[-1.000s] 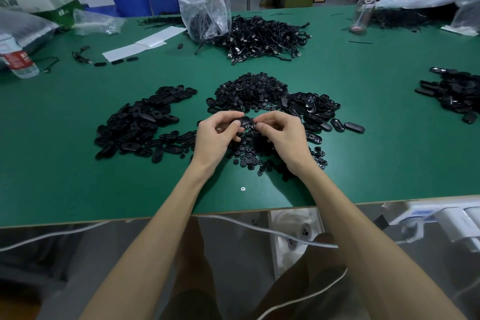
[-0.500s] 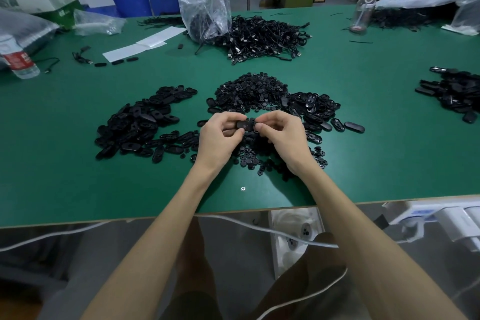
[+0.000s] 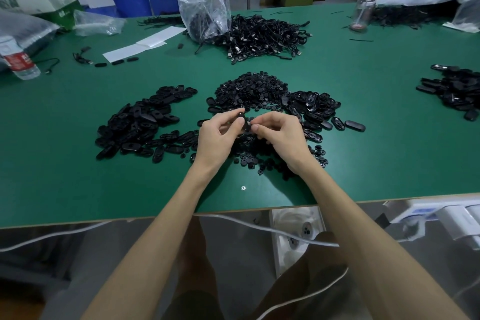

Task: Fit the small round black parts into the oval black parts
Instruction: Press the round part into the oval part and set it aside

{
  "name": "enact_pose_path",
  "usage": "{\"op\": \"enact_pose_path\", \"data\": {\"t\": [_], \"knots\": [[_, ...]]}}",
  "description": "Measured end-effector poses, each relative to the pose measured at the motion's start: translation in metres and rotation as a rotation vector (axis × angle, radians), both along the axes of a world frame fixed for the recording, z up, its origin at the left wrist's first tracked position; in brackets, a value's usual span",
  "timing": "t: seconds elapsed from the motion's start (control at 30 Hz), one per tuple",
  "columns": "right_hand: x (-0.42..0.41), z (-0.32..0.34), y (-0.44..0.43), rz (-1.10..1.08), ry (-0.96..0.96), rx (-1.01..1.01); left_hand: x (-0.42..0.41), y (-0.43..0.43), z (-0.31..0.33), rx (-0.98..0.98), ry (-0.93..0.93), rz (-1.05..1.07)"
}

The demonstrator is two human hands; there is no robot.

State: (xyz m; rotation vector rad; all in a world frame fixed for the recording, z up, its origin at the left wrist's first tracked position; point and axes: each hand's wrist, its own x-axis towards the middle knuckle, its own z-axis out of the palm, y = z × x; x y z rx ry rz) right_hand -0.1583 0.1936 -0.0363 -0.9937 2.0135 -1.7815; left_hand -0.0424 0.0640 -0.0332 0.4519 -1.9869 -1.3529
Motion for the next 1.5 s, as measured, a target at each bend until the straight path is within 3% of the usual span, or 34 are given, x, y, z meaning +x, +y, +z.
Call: {"op": "enact_pose_path", "data": {"t": [0.87, 1.07, 1.5], "knots": [[-0.0011, 0.0015, 0.003, 0.004, -0.079, -0.101, -0.0015, -0.0012, -0.0039, 0.141, 0.057, -0.095], [0.0007, 0.0014, 0.002, -0.017, -0.173, -0.143, -0.0019, -0.0019, -0.005, 0.134, 0.057, -0.11], [0.0029, 0.0009, 0.0008, -0.022, -0.025, -0.047, -0.0022, -0.003, -0.0073, 0.19, 0.028, -0.09]]}}
